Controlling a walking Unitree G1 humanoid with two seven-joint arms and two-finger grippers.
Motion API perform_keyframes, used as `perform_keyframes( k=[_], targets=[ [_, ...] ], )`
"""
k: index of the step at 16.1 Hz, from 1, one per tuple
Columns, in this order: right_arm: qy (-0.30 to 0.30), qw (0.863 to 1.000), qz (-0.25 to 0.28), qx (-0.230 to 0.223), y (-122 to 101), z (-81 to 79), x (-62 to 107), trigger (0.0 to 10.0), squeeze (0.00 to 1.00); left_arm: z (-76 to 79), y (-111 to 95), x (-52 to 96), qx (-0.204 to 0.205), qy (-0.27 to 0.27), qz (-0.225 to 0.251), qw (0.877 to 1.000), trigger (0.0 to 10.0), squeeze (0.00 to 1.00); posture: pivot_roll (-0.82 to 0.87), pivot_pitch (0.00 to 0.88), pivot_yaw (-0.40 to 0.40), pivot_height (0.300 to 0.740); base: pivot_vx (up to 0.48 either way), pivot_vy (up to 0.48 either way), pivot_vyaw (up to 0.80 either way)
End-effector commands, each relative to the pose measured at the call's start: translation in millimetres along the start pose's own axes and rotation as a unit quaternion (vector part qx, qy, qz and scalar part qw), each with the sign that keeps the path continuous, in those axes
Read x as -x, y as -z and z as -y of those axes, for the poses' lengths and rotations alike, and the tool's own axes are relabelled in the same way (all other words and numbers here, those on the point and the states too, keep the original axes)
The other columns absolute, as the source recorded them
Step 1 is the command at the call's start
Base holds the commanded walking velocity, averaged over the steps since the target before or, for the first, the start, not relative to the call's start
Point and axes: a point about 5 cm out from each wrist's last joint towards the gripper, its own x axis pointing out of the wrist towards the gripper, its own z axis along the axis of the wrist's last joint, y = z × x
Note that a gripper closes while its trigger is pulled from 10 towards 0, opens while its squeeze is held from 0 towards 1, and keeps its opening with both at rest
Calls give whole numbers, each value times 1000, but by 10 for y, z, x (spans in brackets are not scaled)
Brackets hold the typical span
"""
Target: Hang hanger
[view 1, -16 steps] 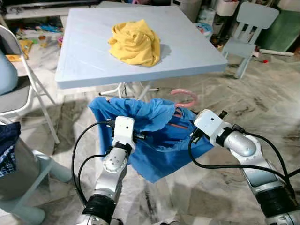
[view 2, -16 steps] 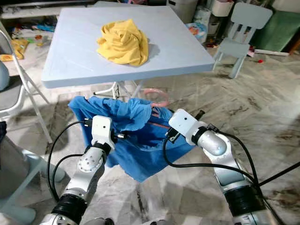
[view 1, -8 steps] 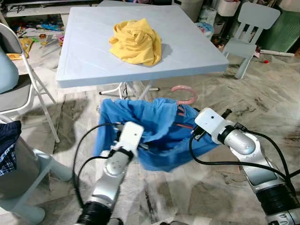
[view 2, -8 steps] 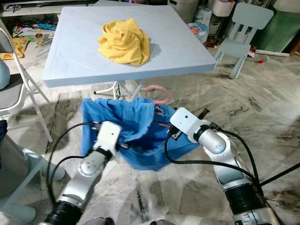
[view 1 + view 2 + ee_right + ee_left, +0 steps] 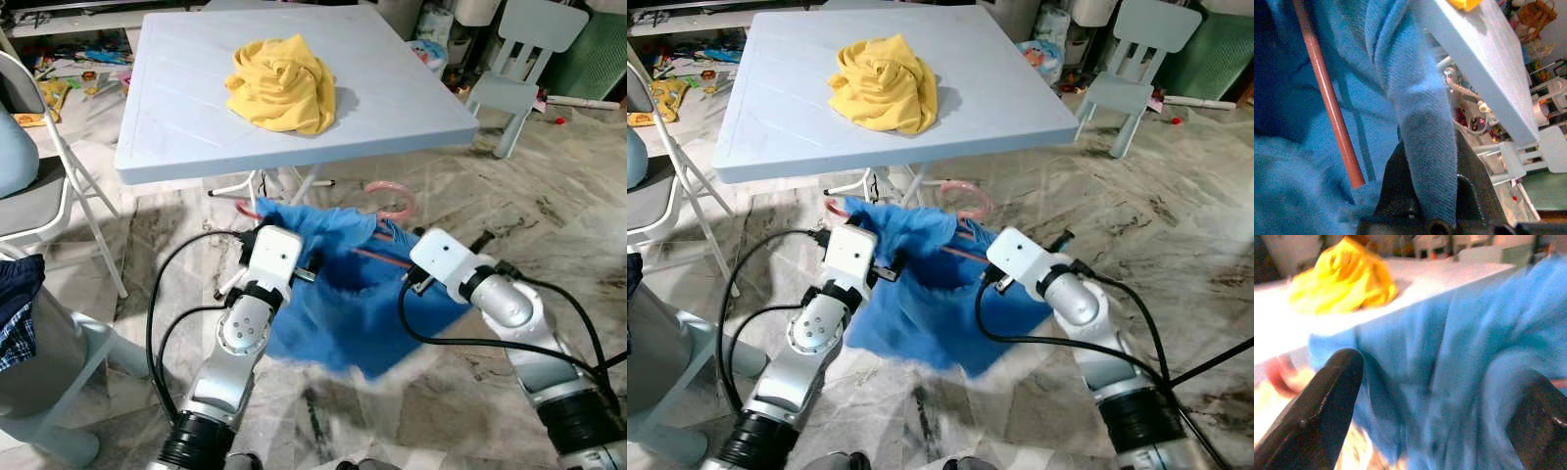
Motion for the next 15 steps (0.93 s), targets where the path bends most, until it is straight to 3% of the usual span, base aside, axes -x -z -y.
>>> perform_keyframes(
  k=[1,3,6,10,11,12,15],
  targets=[
    [5,1000,-1,6,-14,12,3,10000,0,17,-115,-18,-16,9,26,999,10000,1000,-87,143,-45,740,0,0,0],
    [-2,1000,-3,3,12,5,-3,10000,0,-20,-195,-7,-7,-11,37,999,10000,1000,-69,163,-45,740,0,0,0],
    [-19,1000,8,1,-27,-28,-10,10000,0,-139,-69,54,-10,-35,8,999,10000,1000,-60,182,-47,740,0,0,0],
    [-45,999,14,-3,1,20,54,10000,0,-496,74,92,-26,-118,-33,992,10000,1000,-55,192,-40,740,0,0,0],
    [-34,999,11,-3,21,110,62,10000,0,-661,151,141,-15,-164,-58,985,10000,1000,-58,196,-38,740,0,0,0],
    [-29,1000,10,-6,25,157,59,10000,0,-718,209,174,3,-182,-74,980,10000,1000,-58,199,-37,740,0,0,0],
    [-22,1000,19,-9,-23,213,48,10000,0,-721,273,196,24,-188,-86,978,10000,980,-58,203,-39,740,0,0,0]
  ],
)
